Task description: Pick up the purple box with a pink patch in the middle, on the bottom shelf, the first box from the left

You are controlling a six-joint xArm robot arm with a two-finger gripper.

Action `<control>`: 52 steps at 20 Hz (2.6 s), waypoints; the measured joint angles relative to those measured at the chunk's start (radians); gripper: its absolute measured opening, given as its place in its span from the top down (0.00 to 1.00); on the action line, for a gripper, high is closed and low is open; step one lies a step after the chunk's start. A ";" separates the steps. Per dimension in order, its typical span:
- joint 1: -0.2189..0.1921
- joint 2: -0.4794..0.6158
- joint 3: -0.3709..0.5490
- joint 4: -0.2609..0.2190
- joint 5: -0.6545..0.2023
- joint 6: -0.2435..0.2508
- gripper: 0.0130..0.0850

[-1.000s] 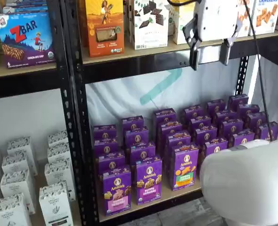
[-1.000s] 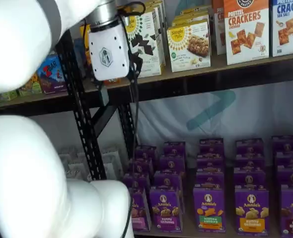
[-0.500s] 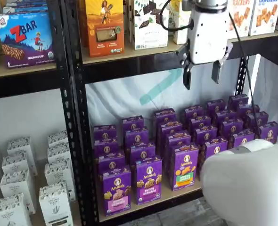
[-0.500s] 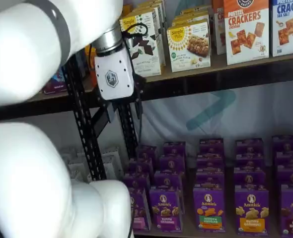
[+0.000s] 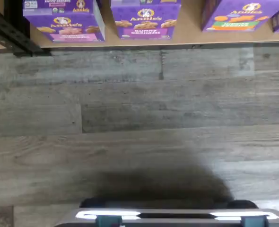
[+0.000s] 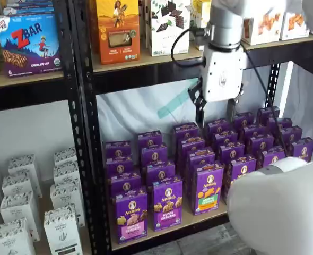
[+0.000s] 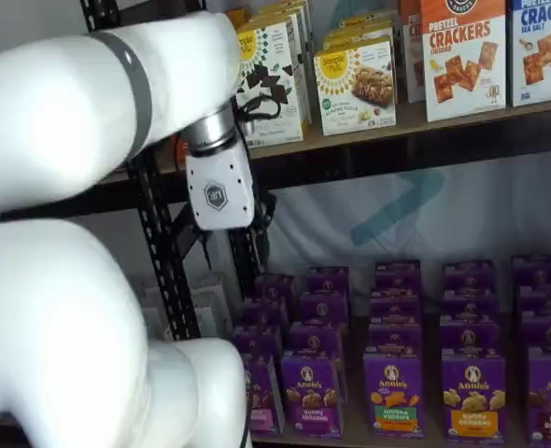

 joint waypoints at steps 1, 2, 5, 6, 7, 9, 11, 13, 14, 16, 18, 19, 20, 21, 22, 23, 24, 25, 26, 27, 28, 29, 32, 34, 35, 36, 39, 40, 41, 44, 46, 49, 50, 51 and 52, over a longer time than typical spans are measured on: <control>0.004 0.004 0.016 0.001 -0.019 0.004 0.00; 0.009 0.007 0.033 0.000 -0.042 0.010 0.00; 0.027 0.020 0.084 -0.003 -0.118 0.028 0.00; 0.030 0.028 0.097 0.001 -0.139 0.029 0.00; 0.034 0.039 0.111 0.007 -0.163 0.032 0.00; 0.046 0.060 0.135 0.008 -0.212 0.043 0.00; 0.063 0.088 0.157 -0.002 -0.263 0.063 0.00; 0.077 0.118 0.175 -0.011 -0.309 0.082 0.00; 0.087 0.140 0.184 -0.017 -0.338 0.094 0.00; 0.101 0.177 0.198 -0.021 -0.387 0.110 0.00; 0.118 0.225 0.211 -0.028 -0.446 0.132 0.00; 0.125 0.247 0.216 -0.026 -0.472 0.138 0.00; 0.131 0.269 0.221 -0.019 -0.500 0.141 0.00; 0.143 0.299 0.226 -0.013 -0.536 0.148 0.00; 0.155 0.332 0.231 -0.005 -0.572 0.155 0.00; 0.165 0.360 0.232 0.002 -0.598 0.161 0.00; 0.175 0.386 0.233 0.006 -0.621 0.167 0.00; 0.187 0.419 0.235 0.013 -0.652 0.174 0.00; 0.199 0.451 0.234 0.022 -0.677 0.178 0.00; 0.206 0.475 0.232 0.031 -0.693 0.179 0.00; 0.214 0.498 0.228 0.037 -0.707 0.183 0.00; 0.227 0.530 0.224 0.032 -0.727 0.199 0.00; 0.256 0.606 0.211 0.018 -0.783 0.237 0.00; 0.267 0.648 0.198 0.029 -0.803 0.238 0.00; 0.272 0.668 0.192 0.042 -0.816 0.231 0.00; 0.275 0.687 0.189 0.058 -0.833 0.221 0.00; 0.281 0.759 0.170 0.076 -0.894 0.210 0.00; 0.282 0.782 0.162 0.072 -0.908 0.213 0.00; 0.282 0.803 0.153 0.068 -0.919 0.217 0.00; 0.277 0.886 0.111 0.009 -0.952 0.262 0.00; 0.270 0.931 0.085 -0.013 -0.972 0.274 0.00; 0.256 0.993 0.046 -0.012 -1.005 0.259 0.00; 0.250 1.016 0.030 -0.009 -1.019 0.251 0.00; 0.244 1.037 0.015 -0.011 -1.029 0.246 0.00; 0.239 1.055 0.001 -0.012 -1.037 0.242 0.00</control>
